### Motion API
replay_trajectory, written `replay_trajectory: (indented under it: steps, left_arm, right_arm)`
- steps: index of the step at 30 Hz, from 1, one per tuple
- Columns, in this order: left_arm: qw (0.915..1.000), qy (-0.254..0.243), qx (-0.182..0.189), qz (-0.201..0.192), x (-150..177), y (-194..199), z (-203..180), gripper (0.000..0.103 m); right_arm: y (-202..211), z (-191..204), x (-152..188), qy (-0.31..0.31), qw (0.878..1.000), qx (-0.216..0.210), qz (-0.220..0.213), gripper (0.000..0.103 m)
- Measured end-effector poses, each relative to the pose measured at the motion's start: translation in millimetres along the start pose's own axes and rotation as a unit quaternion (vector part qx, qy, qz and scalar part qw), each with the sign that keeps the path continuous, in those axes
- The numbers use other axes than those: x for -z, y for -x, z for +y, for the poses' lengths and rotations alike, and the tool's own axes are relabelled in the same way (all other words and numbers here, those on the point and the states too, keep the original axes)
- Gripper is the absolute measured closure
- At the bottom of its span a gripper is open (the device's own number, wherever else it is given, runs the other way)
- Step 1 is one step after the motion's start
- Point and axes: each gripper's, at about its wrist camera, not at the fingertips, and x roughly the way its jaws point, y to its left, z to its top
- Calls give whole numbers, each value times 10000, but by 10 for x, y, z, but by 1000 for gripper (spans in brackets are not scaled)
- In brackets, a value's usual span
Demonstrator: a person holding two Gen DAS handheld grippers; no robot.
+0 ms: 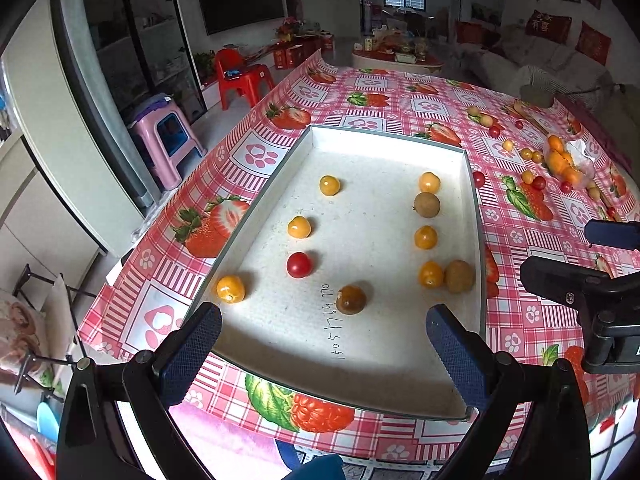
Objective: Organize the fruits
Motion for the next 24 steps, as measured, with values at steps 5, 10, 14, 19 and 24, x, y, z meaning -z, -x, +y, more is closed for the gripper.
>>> replay_trajectory:
  steps: [5,10,14,19,24]
  left_arm:
    - [9999,-100,-27,-54,16,58,-43,0]
    - [9998,-191,-61,-80,45,98,-93,0]
    - [9997,-244,-67,-66,59,114,-129,0]
    - [9995,-288,-103,-81,68,137,-165,0]
    - [9995,-297,-105,-75,78,143,-178,0]
  right_arm:
    - [42,21,41,25,10000,-28,-48,1]
    - [49,39,96,44,10000,-56,-50,1]
    - [70,44,121,64,9999,-71,-70,1]
    - [97,35,130,29,9999,-81,-112,1]
    - [103,11,138,6,9999,-96,-107,1]
